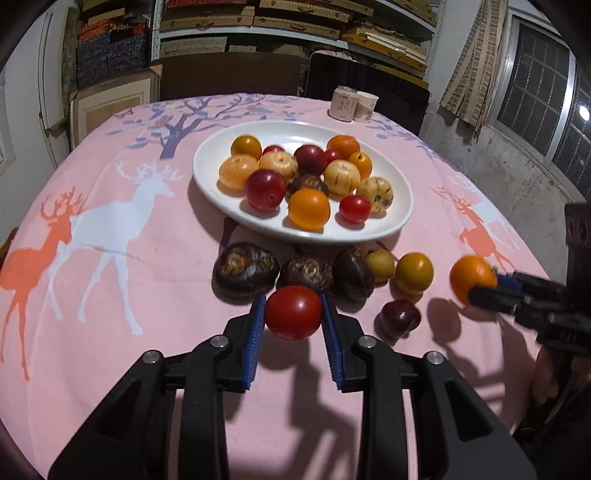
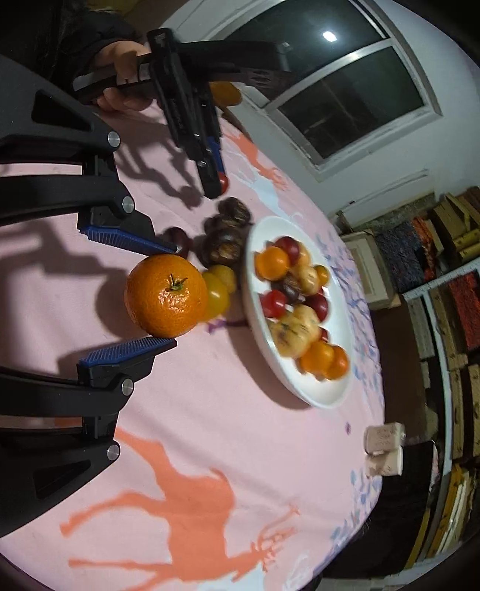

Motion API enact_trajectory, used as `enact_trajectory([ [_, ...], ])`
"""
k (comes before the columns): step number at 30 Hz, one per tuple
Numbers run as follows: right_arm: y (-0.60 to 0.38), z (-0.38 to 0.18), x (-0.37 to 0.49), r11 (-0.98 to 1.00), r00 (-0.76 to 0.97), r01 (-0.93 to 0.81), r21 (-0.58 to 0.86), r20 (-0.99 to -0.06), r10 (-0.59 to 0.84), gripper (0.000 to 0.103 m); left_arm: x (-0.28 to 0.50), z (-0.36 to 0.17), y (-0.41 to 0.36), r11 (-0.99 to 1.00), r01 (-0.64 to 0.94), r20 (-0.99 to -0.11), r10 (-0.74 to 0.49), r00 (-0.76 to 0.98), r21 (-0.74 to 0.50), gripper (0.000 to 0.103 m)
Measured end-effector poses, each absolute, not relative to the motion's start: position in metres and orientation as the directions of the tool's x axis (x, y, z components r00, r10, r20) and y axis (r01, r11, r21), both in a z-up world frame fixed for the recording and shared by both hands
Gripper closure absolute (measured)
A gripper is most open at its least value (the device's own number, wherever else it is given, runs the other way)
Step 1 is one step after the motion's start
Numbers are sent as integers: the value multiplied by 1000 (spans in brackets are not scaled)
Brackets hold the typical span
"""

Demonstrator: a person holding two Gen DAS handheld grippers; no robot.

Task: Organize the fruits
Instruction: 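Place the tomato on the plate with left tool while right tool places the mandarin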

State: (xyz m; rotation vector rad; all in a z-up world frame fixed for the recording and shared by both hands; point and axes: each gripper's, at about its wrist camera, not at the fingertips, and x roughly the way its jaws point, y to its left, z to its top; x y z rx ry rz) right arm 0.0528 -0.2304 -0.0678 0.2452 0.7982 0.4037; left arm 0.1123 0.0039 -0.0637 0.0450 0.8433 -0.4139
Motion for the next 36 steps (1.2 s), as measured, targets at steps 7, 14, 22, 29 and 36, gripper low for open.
enact_trajectory([
  [7, -242, -18, 96, 917, 704, -261, 302, -590, 395, 58, 162, -12, -18, 910, 410, -705, -335, 625, -69, 74],
  [14, -224, -3, 185, 928, 734, -280, 247, -568, 372, 58, 266, -3, -48, 931, 354, -725, -301, 619, -84, 73],
  [22, -207, -28, 270, 947, 726, -280, 159, -611, 317, 57, 319, -47, -62, 941, 321, -792, -277, 544, -109, 71],
  [29, -223, -15, 236, 941, 762, -282, 188, -552, 338, 45, 304, -32, -40, 953, 268, -751, -279, 598, -141, 32],
  [36, -252, -20, 158, 910, 752, -255, 328, -524, 400, 36, 224, -22, -7, 948, 299, -726, -283, 626, -112, 28],
])
